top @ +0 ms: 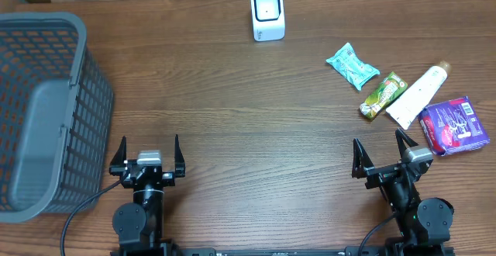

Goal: Scan the item barcode

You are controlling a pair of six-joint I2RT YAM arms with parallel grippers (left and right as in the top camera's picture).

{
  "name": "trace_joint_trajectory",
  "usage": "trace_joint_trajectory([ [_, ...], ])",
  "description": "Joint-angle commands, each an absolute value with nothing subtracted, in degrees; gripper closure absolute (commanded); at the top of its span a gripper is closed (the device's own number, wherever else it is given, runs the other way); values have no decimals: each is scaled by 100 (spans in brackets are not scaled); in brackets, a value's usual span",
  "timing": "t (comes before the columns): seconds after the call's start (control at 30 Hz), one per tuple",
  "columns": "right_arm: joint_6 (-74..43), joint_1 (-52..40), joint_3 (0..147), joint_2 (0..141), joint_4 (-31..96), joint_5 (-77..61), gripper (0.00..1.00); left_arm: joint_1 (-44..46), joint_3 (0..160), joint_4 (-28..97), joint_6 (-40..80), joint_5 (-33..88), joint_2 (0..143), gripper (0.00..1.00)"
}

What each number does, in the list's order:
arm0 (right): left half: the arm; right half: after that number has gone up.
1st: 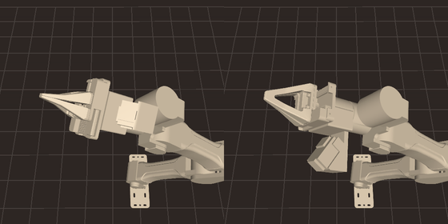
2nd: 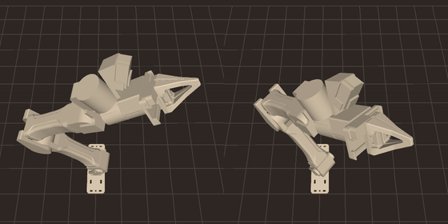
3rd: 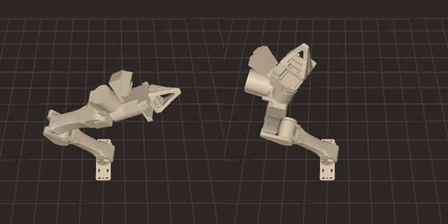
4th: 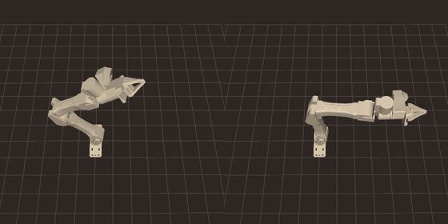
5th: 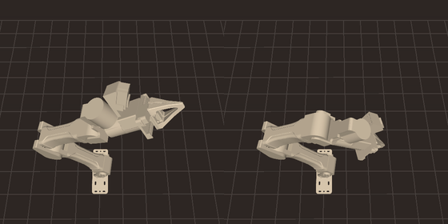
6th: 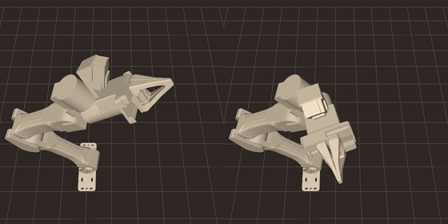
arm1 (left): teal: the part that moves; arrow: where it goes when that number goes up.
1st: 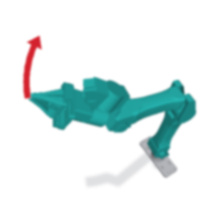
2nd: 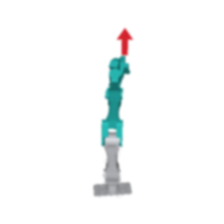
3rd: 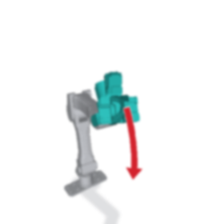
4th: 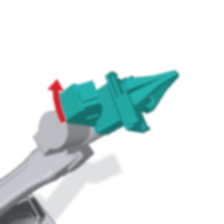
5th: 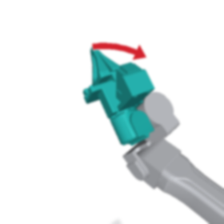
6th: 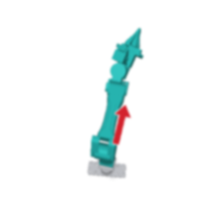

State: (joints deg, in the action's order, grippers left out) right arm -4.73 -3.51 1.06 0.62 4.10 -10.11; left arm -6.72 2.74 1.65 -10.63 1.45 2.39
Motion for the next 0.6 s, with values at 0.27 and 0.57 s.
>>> trace_joint_trajectory([
  [0.27, -515, -377, 47, 16, 381, -1011, 0, -635, 80, 545, -1157, 104, 16, 0],
  [0.57, -515, -377, 47, 16, 381, -1011, 0, -635, 80, 545, -1157, 106, 25, 0],
])
